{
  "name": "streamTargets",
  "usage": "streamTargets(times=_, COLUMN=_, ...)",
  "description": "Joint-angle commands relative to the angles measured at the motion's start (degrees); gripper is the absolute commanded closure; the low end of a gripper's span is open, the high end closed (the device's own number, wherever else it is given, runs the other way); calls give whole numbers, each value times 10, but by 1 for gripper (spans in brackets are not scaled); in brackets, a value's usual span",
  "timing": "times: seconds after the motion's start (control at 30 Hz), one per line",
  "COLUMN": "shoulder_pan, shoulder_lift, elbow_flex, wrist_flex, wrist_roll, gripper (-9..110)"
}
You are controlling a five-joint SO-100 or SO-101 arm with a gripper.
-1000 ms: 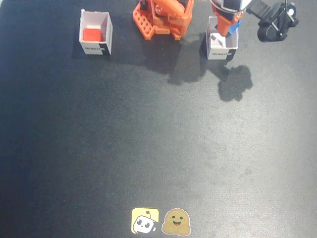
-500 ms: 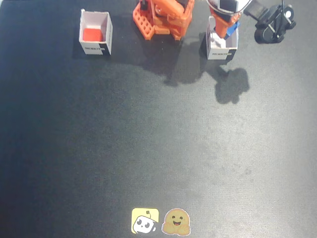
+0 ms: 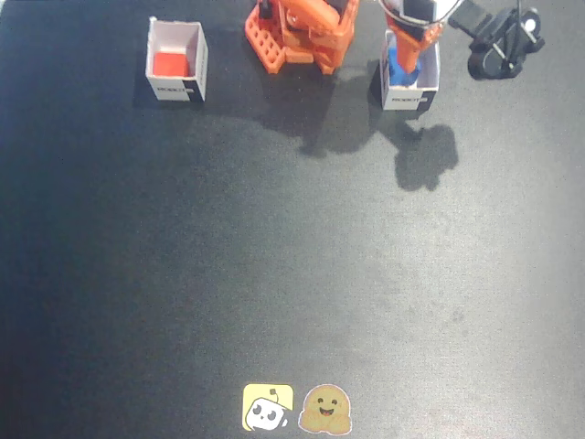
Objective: Put the red cube in the right box and the blue cube in the left box.
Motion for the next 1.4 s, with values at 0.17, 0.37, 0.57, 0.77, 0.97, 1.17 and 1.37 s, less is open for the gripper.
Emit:
streamTargets(times=0.17, shoulder_pan=21, shoulder_lift=13, elbow_flex=-4, wrist_flex=-20, wrist_roll=-4, gripper=101)
streamTargets(times=0.37, shoulder_pan=100, shoulder_lift=11, elbow_flex=-8, wrist_flex=-35, wrist_roll=-32, gripper=101)
streamTargets(times=0.57, shoulder_pan=243, shoulder_lift=5, elbow_flex=-14, wrist_flex=-52, wrist_roll=-83, gripper=101)
streamTargets(times=0.77, shoulder_pan=407, shoulder_lift=-15, elbow_flex=-29, wrist_flex=-56, wrist_roll=-127, gripper=101)
streamTargets(times=0.97, shoulder_pan=563, shoulder_lift=7, elbow_flex=-20, wrist_flex=-60, wrist_roll=-174, gripper=101)
streamTargets(times=1.17, shoulder_pan=700, shoulder_lift=45, elbow_flex=7, wrist_flex=-94, wrist_roll=-244, gripper=101)
streamTargets(times=1.37, shoulder_pan=747, shoulder_lift=173, elbow_flex=84, wrist_flex=-147, wrist_roll=-260, gripper=101)
